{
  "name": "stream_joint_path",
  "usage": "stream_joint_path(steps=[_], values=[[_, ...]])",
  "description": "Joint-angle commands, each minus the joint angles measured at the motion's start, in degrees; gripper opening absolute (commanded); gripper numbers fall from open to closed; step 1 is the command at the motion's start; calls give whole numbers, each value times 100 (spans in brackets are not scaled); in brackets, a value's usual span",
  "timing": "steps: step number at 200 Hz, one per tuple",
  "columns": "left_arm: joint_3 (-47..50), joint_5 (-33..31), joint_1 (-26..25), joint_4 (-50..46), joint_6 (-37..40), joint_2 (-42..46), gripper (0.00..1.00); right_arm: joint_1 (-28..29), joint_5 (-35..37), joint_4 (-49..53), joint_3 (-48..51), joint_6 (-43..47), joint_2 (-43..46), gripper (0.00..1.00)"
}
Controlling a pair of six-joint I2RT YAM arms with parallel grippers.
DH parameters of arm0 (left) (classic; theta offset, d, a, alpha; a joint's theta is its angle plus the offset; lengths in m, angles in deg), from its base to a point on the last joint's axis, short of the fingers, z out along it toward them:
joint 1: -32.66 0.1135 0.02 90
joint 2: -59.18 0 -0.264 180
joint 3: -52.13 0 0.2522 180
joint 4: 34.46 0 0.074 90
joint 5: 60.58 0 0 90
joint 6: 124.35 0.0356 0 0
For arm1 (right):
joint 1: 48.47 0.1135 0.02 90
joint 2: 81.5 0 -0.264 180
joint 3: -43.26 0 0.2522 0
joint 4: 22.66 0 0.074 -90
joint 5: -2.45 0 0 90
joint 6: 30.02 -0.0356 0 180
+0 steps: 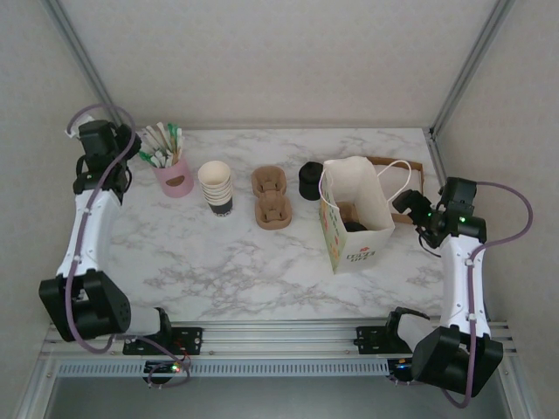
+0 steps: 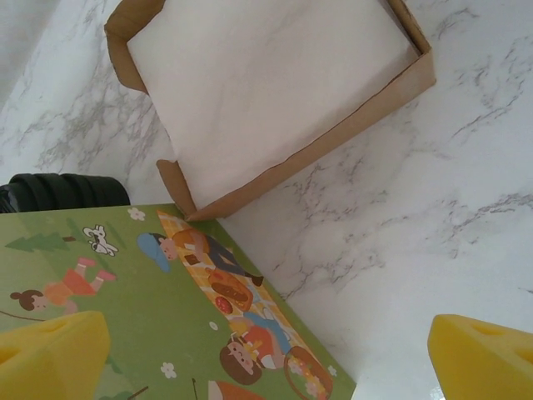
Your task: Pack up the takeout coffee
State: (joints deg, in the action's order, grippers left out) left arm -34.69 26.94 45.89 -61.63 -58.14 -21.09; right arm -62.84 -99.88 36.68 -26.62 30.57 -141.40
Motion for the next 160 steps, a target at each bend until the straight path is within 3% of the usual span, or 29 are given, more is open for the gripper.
stream_joint_path(steps=[1, 21, 45, 120, 160], values=[[-338, 209, 48, 77, 26, -179, 73, -36, -192, -111, 39, -25, 13, 99], [-385, 308, 64, 208, 37, -390, 70, -31, -237, -118, 39, -24, 9, 99], [-586, 264, 65, 223, 85, -599, 59, -31, -312, -120, 13, -32, -3, 99], [-685, 489, 31, 372, 104, -1084, 50, -37, -377, -135, -35, -40, -20, 99], [-631, 459, 4, 332, 157, -1164, 38, -35, -402, -147, -44, -39, -38, 99]])
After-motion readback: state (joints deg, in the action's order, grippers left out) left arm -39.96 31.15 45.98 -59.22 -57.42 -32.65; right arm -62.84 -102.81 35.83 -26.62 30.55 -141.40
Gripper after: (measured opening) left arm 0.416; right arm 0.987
